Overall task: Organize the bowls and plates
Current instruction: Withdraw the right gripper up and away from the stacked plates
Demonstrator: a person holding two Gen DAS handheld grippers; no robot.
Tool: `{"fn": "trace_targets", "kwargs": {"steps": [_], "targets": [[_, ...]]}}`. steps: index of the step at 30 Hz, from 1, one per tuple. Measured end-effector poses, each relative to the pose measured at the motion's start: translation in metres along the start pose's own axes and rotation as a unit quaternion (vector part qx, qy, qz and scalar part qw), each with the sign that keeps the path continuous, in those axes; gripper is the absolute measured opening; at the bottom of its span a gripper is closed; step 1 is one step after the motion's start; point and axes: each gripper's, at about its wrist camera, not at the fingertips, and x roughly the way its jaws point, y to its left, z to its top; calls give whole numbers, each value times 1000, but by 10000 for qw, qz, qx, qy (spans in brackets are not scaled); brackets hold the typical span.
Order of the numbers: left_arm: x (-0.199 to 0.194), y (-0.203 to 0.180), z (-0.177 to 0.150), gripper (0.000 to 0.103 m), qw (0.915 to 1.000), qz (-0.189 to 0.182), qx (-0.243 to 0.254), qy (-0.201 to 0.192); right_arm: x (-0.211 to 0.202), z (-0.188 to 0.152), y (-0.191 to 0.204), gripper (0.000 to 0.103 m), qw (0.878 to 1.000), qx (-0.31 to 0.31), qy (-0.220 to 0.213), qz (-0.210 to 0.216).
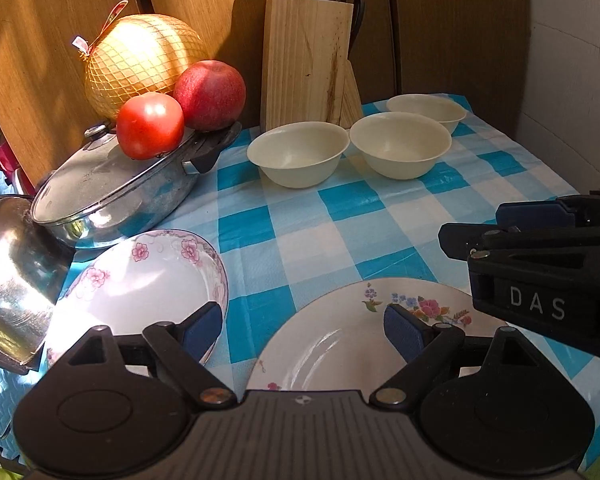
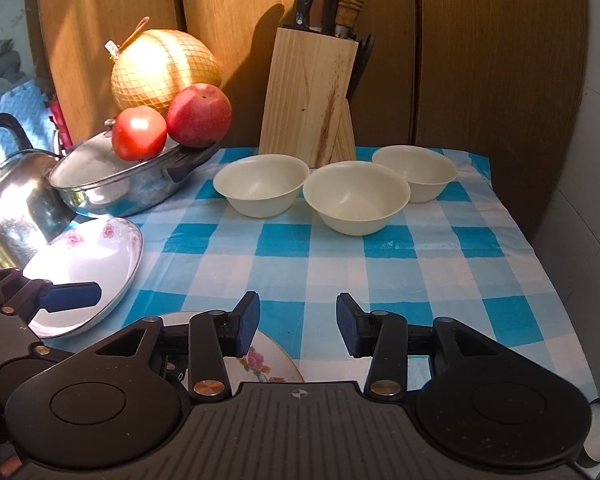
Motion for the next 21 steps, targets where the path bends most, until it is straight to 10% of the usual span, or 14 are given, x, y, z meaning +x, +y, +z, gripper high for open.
{"fn": "trace_targets", "kwargs": {"steps": [21], "targets": [[8, -6, 13, 84, 9992, 225, 230, -254, 11, 13, 4, 55, 9994, -260, -210, -44]]}}
